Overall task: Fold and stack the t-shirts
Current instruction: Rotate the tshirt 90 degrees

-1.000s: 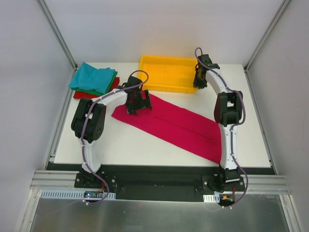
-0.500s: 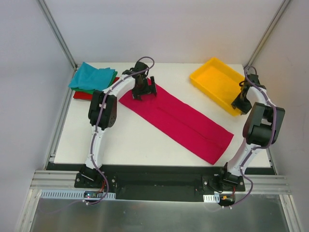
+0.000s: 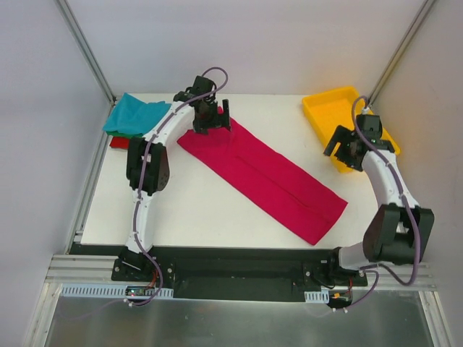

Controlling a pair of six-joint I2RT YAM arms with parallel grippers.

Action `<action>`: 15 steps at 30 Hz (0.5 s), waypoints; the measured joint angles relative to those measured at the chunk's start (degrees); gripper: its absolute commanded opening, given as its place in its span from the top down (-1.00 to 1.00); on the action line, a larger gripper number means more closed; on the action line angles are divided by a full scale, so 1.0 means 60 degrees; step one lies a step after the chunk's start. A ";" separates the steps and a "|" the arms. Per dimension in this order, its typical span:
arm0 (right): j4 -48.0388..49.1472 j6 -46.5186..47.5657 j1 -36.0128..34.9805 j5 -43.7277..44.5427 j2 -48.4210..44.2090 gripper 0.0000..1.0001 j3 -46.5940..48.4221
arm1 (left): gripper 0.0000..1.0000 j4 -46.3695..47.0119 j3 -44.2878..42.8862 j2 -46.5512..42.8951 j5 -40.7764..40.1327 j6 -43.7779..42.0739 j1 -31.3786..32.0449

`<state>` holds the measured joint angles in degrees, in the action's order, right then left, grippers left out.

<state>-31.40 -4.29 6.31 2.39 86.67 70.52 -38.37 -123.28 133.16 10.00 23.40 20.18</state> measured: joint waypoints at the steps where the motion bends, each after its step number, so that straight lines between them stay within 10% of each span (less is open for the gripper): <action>1: 0.0182 0.0015 -0.0222 -0.0160 -0.0510 -0.99 -0.0506 | -0.98 -0.0004 0.0342 -0.0361 0.0022 0.0000 0.0000; 8: 0.0743 -0.0149 -0.1708 -0.1472 -0.2543 -0.92 -0.4277 | -0.98 -0.0044 0.1708 -0.1883 0.0095 0.0237 0.0000; 15: 0.1483 -0.0550 -0.2521 -0.1719 -0.1902 -0.92 -0.5191 | -0.98 -0.0007 -0.0004 0.0382 0.1024 0.0984 -0.0117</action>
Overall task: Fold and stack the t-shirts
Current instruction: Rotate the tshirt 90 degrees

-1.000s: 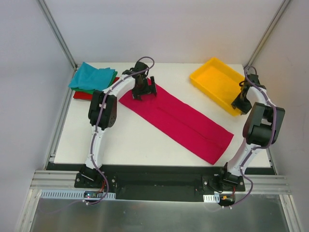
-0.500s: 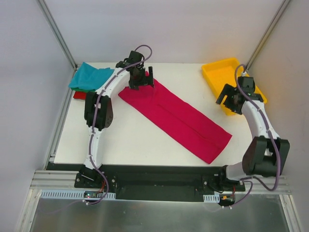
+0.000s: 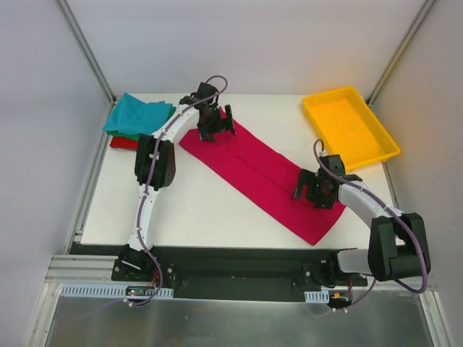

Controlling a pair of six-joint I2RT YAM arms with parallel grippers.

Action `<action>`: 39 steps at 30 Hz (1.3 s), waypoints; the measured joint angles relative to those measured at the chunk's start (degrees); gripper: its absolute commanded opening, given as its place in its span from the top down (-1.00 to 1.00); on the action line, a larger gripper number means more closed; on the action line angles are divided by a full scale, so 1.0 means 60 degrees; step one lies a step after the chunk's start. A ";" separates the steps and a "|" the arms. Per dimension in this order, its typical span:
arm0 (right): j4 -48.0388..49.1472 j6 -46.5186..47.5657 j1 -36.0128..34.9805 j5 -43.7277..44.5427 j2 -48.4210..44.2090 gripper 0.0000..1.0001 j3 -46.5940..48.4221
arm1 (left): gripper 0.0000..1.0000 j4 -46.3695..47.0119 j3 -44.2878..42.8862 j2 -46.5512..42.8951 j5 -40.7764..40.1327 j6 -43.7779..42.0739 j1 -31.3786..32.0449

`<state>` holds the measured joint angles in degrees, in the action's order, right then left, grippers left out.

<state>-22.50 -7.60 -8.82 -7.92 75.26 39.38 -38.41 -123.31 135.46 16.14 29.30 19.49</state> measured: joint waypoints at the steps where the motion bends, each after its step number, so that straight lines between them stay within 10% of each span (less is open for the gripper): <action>1: 0.0153 -0.0040 -0.0117 -0.0022 0.0047 -0.92 -0.0102 | -0.98 0.0022 -0.0189 0.0364 0.0073 0.0127 -0.0018; 12: 0.0809 -0.0331 -0.1920 0.0007 -0.0627 -0.92 -0.0889 | -0.98 0.0656 -0.3282 0.2878 0.1574 0.2215 -0.0463; 28: 0.1450 -0.1880 -0.7730 -0.1636 0.0892 -0.92 0.0058 | -0.98 0.1508 -0.2397 0.2433 0.1934 0.2459 -0.0623; 39: 0.0769 -0.1603 -0.8047 -0.1035 0.0550 -0.92 0.0776 | -0.98 0.3078 -0.3009 0.3177 0.3206 0.2612 -0.0557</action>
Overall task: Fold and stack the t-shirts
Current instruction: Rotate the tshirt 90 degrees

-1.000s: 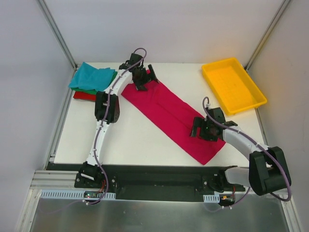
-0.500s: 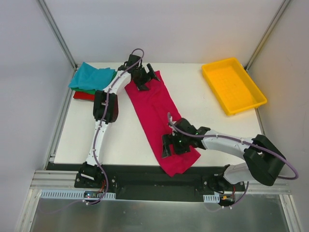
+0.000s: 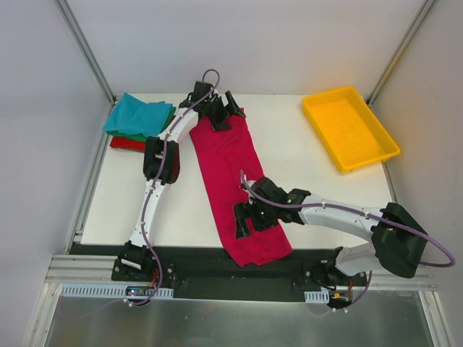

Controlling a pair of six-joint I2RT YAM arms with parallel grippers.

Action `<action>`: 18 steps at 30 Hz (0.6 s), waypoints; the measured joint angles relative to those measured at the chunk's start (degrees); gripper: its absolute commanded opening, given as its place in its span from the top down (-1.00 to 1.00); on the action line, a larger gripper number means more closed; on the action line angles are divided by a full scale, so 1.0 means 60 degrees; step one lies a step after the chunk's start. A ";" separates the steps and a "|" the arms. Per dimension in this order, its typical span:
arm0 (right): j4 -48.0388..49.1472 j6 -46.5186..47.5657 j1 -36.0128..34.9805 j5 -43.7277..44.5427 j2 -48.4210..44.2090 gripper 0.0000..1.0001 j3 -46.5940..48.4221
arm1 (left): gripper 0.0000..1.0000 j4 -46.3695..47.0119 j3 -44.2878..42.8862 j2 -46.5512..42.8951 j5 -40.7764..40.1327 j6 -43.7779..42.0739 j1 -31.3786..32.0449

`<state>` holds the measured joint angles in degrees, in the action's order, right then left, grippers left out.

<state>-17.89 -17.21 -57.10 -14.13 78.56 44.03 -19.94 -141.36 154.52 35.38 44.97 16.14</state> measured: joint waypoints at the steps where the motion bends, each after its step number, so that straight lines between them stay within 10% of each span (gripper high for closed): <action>1: -0.0069 0.0080 0.0084 0.0087 -0.0007 -0.92 0.0076 | -0.98 0.0073 0.0135 -0.0015 0.0036 -0.0058 0.0029; 10: -0.0958 0.1217 0.1333 0.1002 0.0149 -0.92 0.2135 | -0.98 0.0047 0.2579 -0.3089 -0.1009 -0.1424 0.0189; 18: -0.1439 0.2076 0.2441 0.0743 0.3679 -0.92 0.6561 | -0.98 0.1035 1.0156 -1.1220 -0.3424 -0.2284 0.0197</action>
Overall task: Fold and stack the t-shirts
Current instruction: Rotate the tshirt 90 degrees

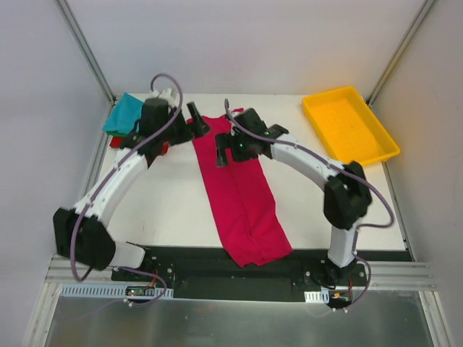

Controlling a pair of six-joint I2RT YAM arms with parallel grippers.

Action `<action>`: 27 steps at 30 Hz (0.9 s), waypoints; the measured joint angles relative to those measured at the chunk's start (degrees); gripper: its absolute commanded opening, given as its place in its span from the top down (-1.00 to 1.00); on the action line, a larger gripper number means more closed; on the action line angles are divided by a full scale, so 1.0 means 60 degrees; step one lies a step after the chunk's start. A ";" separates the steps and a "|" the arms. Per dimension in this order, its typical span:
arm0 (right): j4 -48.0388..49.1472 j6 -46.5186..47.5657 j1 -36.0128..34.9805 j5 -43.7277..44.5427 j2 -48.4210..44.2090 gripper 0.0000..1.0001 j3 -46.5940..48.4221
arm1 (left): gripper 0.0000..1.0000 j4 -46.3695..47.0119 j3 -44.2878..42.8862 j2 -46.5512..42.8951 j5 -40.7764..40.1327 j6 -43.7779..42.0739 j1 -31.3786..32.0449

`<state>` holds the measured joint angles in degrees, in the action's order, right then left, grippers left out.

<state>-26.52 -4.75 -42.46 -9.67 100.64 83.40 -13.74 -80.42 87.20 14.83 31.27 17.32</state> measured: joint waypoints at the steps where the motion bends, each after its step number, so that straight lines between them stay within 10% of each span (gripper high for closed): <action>1: -0.0087 0.0106 0.0127 -0.0106 0.0743 -0.92 0.0845 | -0.98 0.0102 0.1096 -0.0922 -0.0437 0.0051 0.0004; 9: -0.1045 0.0368 0.0933 -0.0841 0.6124 -0.92 0.6805 | -0.98 -0.0280 0.7173 -0.4470 -0.2572 0.1107 0.0109; 27: -0.0947 -0.1865 0.2947 -0.1770 0.7850 -0.92 0.8495 | -0.98 -0.0011 0.7825 -0.5326 -0.2605 0.1362 0.0120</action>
<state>-32.21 -15.94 -24.77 -20.29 147.74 134.37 -13.80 -33.47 55.24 -0.80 39.44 18.04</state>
